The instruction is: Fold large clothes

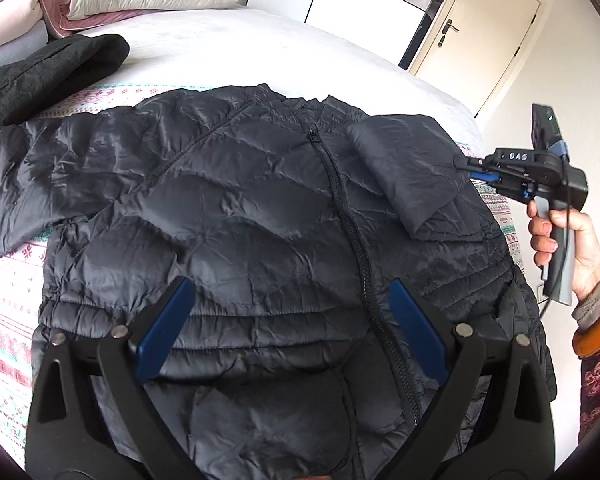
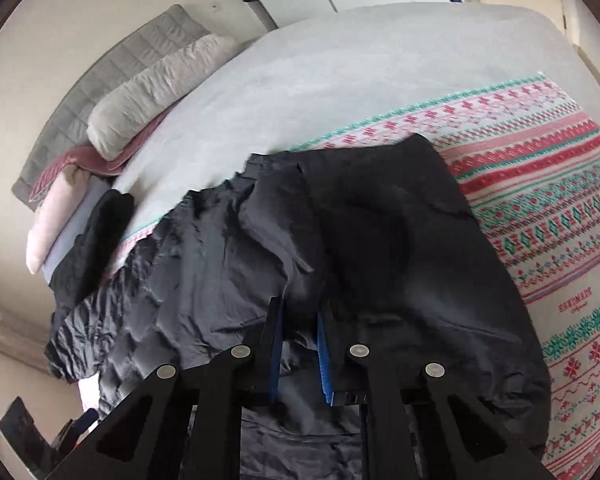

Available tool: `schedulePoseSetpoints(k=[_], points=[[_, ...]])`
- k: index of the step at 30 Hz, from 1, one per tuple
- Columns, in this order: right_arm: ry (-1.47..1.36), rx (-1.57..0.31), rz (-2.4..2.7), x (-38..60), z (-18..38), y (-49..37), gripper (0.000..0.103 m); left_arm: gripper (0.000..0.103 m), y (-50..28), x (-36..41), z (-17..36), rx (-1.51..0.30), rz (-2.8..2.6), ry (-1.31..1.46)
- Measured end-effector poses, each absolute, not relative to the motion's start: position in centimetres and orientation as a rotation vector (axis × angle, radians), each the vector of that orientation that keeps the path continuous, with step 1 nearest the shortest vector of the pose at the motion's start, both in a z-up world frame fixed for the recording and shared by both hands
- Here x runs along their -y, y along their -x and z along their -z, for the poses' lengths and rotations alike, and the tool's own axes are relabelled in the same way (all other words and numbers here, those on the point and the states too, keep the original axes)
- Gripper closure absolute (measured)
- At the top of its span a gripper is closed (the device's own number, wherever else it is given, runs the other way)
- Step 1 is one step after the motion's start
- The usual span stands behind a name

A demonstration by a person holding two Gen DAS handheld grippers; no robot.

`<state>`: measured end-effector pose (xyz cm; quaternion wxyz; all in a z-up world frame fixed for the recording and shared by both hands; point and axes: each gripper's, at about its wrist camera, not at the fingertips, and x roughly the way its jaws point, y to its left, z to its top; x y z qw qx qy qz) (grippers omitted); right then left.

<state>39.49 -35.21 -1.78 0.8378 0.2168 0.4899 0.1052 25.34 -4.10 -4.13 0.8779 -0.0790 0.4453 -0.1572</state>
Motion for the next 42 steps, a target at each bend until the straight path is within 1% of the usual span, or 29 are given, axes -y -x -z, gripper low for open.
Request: schedulePoseSetpoints(k=[2,3,4,6,7,8,10,11,16,18,19,20,21,22,23,24,25,26,28,30,32,33,34,35,36,37,38,40,42], points=[[-0.452,-1.005,-0.344,32.3,-0.5,-39.3,0.088,0.005,-26.1,4.1,4.4,-0.92,0.324,0.158],[-0.452,-0.989,-0.43,30.8,-1.6,-39.1,0.086,0.005,-26.4,4.1,4.5,-0.919,0.324,0.159],[-0.451,-0.98,-0.517,29.4,-2.7,-38.7,0.086,0.005,-26.6,4.1,4.6,-0.92,0.327,0.162],[-0.426,-0.974,-0.645,26.9,-4.5,-37.9,0.079,0.005,-26.9,4.0,4.8,-0.914,0.345,0.174],[-0.396,-0.967,-0.673,26.0,-5.2,-37.4,0.069,0.005,-27.0,4.0,4.8,-0.906,0.355,0.179],[-0.363,-0.956,-0.677,25.4,-5.7,-37.0,0.057,0.005,-27.2,3.9,4.8,-0.897,0.365,0.182],[-0.302,-0.943,-0.651,25.1,-6.1,-36.6,0.046,0.005,-27.5,3.8,4.8,-0.886,0.375,0.18],[-0.284,-0.946,-0.628,25.5,-5.9,-36.5,0.043,0.005,-27.8,3.7,4.8,-0.883,0.376,0.177],[-0.31,-1.002,-0.422,30.9,-2.8,-37.6,0.04,0.005,-29.6,2.7,5.1,-0.873,0.394,0.208],[-0.317,-1.018,-0.304,33.8,-1.2,-38.2,0.04,0.01,-30.9,2.5,5.5,-0.882,0.384,0.226],[-0.317,-1.023,-0.234,35.2,-0.3,-38.5,0.04,0.02,-31.7,2.5,5.8,-0.893,0.37,0.229],[-0.314,-1.024,-0.164,36.6,0.6,-38.7,0.04,0.034,-32.7,2.6,6.2,-0.916,0.351,0.231],[-0.313,-1.027,-0.097,37.8,1.5,-38.9,0.04,0.042,-33.5,2.8,6.7,-0.942,0.342,0.238],[-0.316,-1.035,-0.033,39.0,2.6,-39.1,0.04,0.063,-34.3,3.0,7.0,-0.962,0.344,0.251],[-0.321,-1.047,0.019,40.1,3.7,-39.3,0.041,0.089,-35.0,3.1,7.4,-0.974,0.344,0.262],[-0.326,-1.059,0.06,41.0,4.6,-39.4,0.042,0.098,-35.4,3.4,7.4,-0.973,0.333,0.26],[-0.329,-1.062,0.091,41.8,5.3,-39.4,0.044,0.098,-35.5,3.5,7.2,-0.951,0.312,0.254],[-0.331,-1.052,0.104,42.2,5.7,-39.2,0.048,0.098,-35.4,3.6,6.8,-0.912,0.297,0.246],[-0.331,-1.029,0.095,42.5,6.2,-38.9,0.049,0.098,-35.6,3.9,6.7,-0.877,0.217,0.161],[-0.302,-1.028,0.102,42.0,6.7,-38.9,0.049,0.098,-36.5,4.0,7.9,-0.919,0.109,0.071],[-0.261,-1.038,0.113,41.3,7.2,-39.0,0.049,0.097,-37.3,3.4,9.5,-1.013,0.106,0.074],[-0.245,-1.038,0.116,41.0,7.1,-38.9,0.048,0.094,-36.9,3.0,9.6,-1.017,0.116,0.095],[-0.232,-1.032,0.119,40.7,6.9,-38.8,0.048,0.085,-36.3,2.6,9.3,-0.998,0.126,0.115],[-0.226,-1.018,0.114,40.4,6.5,-38.7,0.048,0.062,-35.6,2.3,8.8,-0.981,0.129,0.124],[-0.228,-1.004,0.097,40.0,6.0,-38.6,0.047,0.047,-34.9,2.0,8.3,-0.971,0.131,0.124],[-0.236,-0.99,0.074,39.7,5.6,-38.4,0.046,0.022,-34.2,1.7,7.7,-0.96,0.123,0.117],[-0.246,-0.981,0.057,39.3,5.0,-38.2,0.043,0.016,-33.4,1.4,7.1,-0.94,0.111,0.112],[-0.265,-0.973,0.039,38.3,3.9,-37.8,0.037,0.016,-32.3,0.7,6.0,-0.921,0.118,0.114],[-0.276,-0.974,0.017,37.1,2.9,-37.2,0.029,0.016,-31.5,-0.4,5.3,-0.948,0.115,0.125]])
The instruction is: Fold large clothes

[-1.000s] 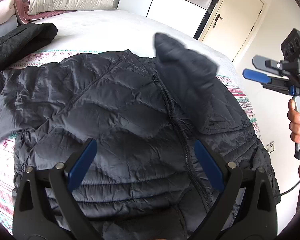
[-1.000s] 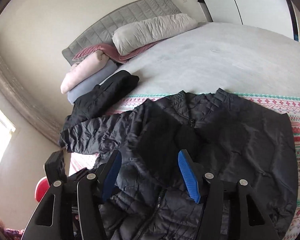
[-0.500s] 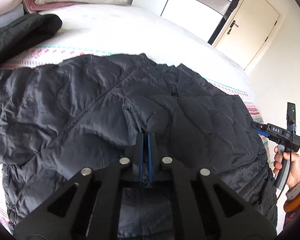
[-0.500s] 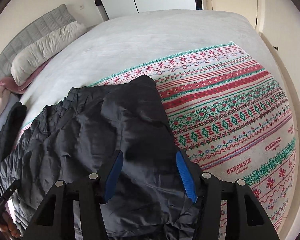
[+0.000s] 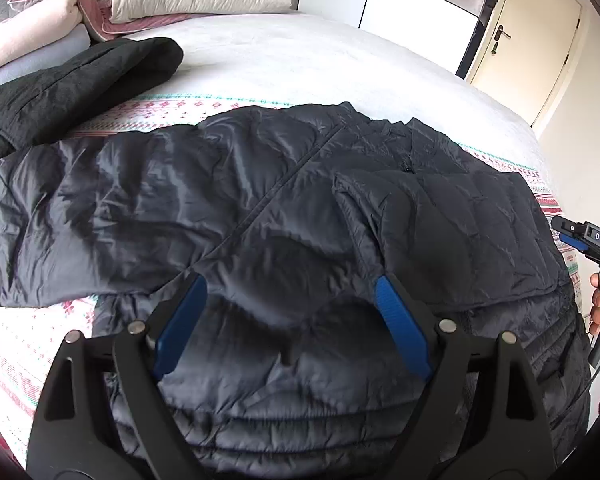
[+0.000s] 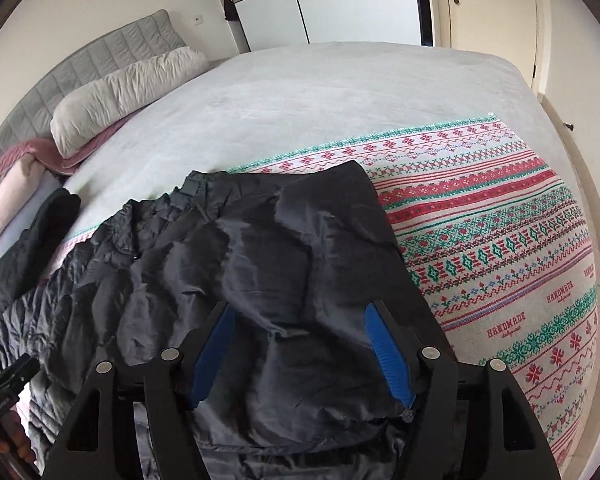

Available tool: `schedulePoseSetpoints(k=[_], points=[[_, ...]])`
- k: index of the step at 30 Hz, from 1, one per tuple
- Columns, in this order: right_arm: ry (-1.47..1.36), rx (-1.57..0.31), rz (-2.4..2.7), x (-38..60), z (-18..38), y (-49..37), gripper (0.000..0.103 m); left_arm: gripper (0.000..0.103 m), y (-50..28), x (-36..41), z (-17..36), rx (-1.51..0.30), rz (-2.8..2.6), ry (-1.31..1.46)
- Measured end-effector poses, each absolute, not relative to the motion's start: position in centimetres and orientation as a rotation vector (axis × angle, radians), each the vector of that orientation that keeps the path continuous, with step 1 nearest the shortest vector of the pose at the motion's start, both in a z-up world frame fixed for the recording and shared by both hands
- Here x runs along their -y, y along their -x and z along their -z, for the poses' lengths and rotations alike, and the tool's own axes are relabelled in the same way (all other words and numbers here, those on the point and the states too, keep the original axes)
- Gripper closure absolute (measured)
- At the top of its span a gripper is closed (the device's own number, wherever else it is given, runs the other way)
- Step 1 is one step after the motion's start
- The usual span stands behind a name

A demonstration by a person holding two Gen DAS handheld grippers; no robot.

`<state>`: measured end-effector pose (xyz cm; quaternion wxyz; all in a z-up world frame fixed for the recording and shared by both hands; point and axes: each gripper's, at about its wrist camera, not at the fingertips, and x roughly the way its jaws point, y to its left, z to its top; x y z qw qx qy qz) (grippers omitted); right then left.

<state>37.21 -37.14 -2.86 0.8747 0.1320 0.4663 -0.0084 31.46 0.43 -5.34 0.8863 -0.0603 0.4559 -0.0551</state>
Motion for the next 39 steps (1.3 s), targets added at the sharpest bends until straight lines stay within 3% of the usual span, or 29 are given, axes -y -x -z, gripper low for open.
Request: schedulePoseSetpoints(k=[7,17,30,33,37,38,39], points=[[-0.222,-0.99,-0.074,32.0,-0.1,-35.2,0.021,0.009,-28.5,-7.4,4.7,-1.035,-0.011,0.265],[-0.098,-1.009,-0.181,24.9,-2.0,-33.1,0.014,0.008,-26.1,-20.9,7.1,-0.968,-0.312,0.552],[-0.036,-1.059,-0.234,20.6,-0.7,-32.5,0.014,0.009,-25.4,-32.3,12.1,-0.673,-0.47,0.658],[-0.031,-1.096,-0.236,20.0,0.9,-32.8,0.014,0.021,-25.6,-33.5,12.6,-0.623,-0.442,0.687],[-0.035,-1.122,-0.243,19.6,2.3,-33.0,0.014,0.084,-25.2,-35.4,12.9,-0.564,-0.366,0.803],[-0.032,-1.127,-0.245,19.5,2.5,-33.1,0.014,0.095,-24.9,-35.5,12.7,-0.539,-0.345,0.811],[-0.031,-1.13,-0.247,19.4,2.6,-33.1,0.014,0.095,-24.6,-35.2,12.1,-0.51,-0.326,0.806]])
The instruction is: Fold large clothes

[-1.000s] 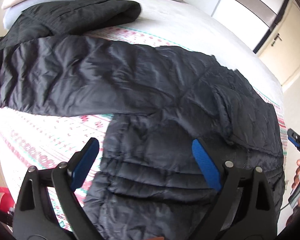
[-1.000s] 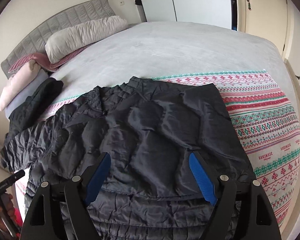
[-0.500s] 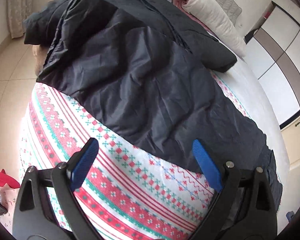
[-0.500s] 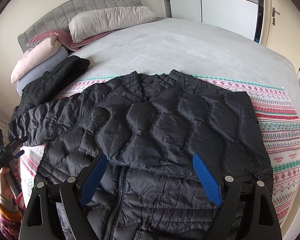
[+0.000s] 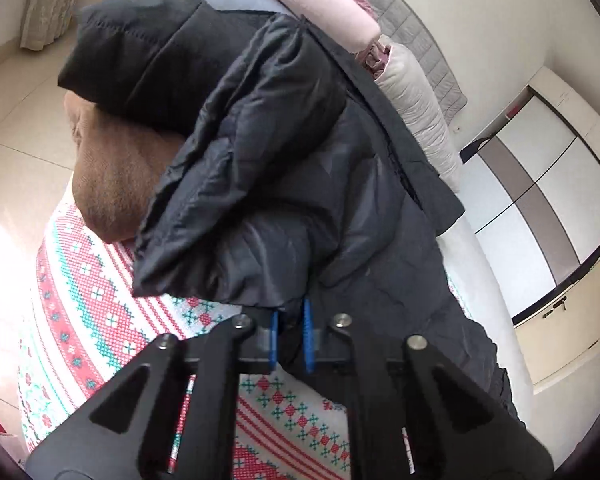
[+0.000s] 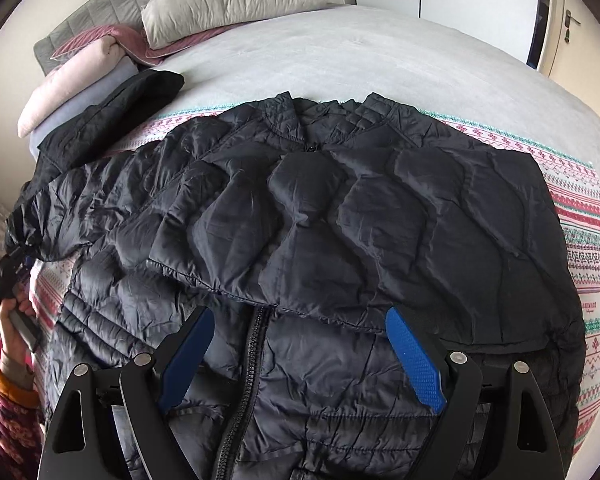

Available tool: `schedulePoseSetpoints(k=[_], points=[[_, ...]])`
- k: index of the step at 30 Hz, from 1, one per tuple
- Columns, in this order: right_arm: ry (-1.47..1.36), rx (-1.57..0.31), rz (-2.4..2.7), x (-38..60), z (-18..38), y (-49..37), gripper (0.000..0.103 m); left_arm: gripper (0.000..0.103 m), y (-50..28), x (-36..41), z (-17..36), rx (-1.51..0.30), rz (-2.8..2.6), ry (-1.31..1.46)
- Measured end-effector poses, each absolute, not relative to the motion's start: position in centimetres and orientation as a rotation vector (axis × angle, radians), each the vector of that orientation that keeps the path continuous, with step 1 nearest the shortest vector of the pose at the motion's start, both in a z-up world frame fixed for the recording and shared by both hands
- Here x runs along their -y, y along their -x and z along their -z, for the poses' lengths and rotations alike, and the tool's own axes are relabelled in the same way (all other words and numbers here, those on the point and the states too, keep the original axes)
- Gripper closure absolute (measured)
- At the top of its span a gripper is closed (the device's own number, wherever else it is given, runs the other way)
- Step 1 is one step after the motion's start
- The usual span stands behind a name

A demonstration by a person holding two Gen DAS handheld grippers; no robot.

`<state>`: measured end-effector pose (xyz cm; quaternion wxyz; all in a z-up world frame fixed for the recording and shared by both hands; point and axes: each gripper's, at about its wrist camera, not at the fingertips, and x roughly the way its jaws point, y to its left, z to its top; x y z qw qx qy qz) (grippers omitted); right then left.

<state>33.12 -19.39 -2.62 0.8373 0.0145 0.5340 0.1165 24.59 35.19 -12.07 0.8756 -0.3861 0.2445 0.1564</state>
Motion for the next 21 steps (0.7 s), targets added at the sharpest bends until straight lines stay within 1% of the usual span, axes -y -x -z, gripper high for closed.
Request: schedulePoseSetpoints(k=[2,7,10,13,17,21], points=[[-0.033,-1.131,-0.249,19.3,2.7,-33.2,0.014,0.098,-24.0,-34.0,10.2,-0.444,-0.288,0.768],[-0.046,-1.122,-0.26,19.0,2.1,-33.5,0.014,0.099,-24.3,-29.3,3.1,-0.33,-0.1,0.686],[-0.054,-1.1,-0.277,18.7,1.0,-33.7,0.014,0.099,-25.7,-24.8,-1.3,-0.3,0.049,0.629],[-0.065,-1.076,-0.288,18.7,-0.2,-34.0,0.014,0.099,-27.3,-19.6,-4.6,-0.303,0.207,0.6],[-0.079,-1.045,-0.293,19.1,-1.7,-34.2,0.014,0.099,-28.8,-12.3,-6.7,-0.342,0.347,0.538],[-0.108,-1.025,-0.281,20.8,-2.3,-34.3,0.014,0.099,-29.6,-6.0,-5.8,-0.429,0.448,0.499]])
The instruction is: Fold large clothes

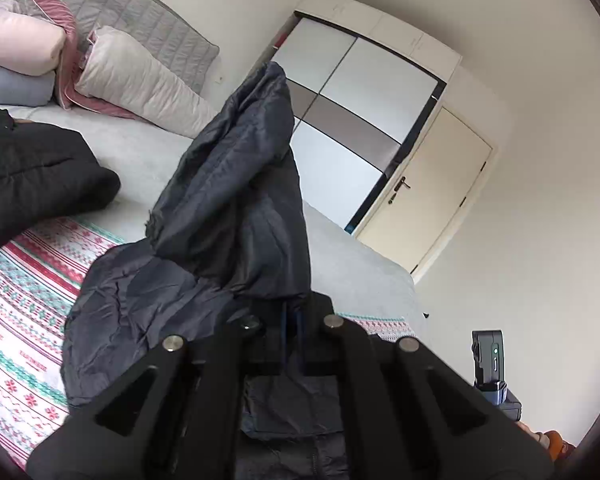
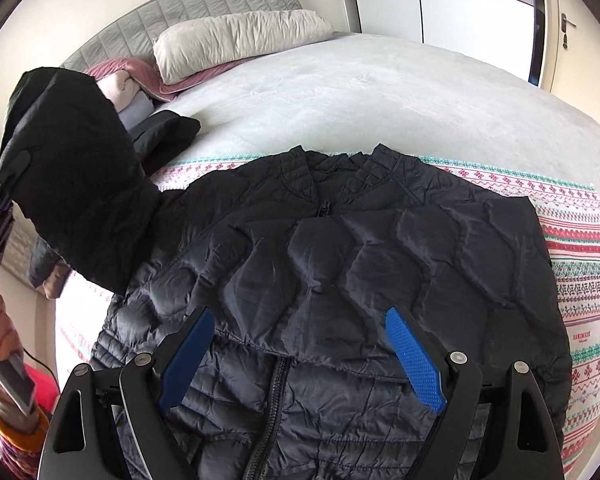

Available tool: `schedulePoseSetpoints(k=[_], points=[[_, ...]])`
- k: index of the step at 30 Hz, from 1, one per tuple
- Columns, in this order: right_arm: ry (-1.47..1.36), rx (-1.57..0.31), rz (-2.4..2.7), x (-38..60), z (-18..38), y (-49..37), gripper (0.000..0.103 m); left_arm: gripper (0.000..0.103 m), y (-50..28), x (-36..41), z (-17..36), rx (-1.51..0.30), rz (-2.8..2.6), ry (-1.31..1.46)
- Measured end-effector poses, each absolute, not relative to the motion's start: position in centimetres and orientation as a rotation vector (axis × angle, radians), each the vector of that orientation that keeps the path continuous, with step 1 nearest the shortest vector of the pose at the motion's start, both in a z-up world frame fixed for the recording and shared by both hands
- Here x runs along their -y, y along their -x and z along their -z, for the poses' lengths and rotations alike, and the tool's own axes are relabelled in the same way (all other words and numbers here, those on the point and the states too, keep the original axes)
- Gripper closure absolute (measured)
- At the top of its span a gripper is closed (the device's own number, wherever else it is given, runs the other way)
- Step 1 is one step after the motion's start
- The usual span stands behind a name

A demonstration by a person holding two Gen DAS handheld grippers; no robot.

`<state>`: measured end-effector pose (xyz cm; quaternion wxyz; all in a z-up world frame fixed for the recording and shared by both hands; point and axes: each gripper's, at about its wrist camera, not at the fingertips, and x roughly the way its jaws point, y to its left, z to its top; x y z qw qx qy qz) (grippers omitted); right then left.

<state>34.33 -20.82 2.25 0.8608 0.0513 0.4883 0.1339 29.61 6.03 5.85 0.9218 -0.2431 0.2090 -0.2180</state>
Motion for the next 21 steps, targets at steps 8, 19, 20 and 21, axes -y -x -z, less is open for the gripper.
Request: schedulePoseSetpoints(k=[8,19,20,21], points=[[-0.272,-1.027,-0.214,26.6,-1.0,-35.2,0.014,0.062,-29.6,3.7,0.6,-0.743,0.588,0.161],[-0.452,-1.078,-0.264,26.6,3.4,-37.7,0.014,0.044,-29.4,-5.9,1.7,-0.746,0.367,0.05],[-0.458,-1.086,-0.27,26.2,4.0,-38.1,0.014,0.048,-30.1,-6.9,2.0,-0.746,0.347,0.066],[-0.46,-1.096,-0.268,25.7,4.6,-38.5,0.015,0.051,-31.3,-7.4,2.6,-0.746,0.332,0.078]])
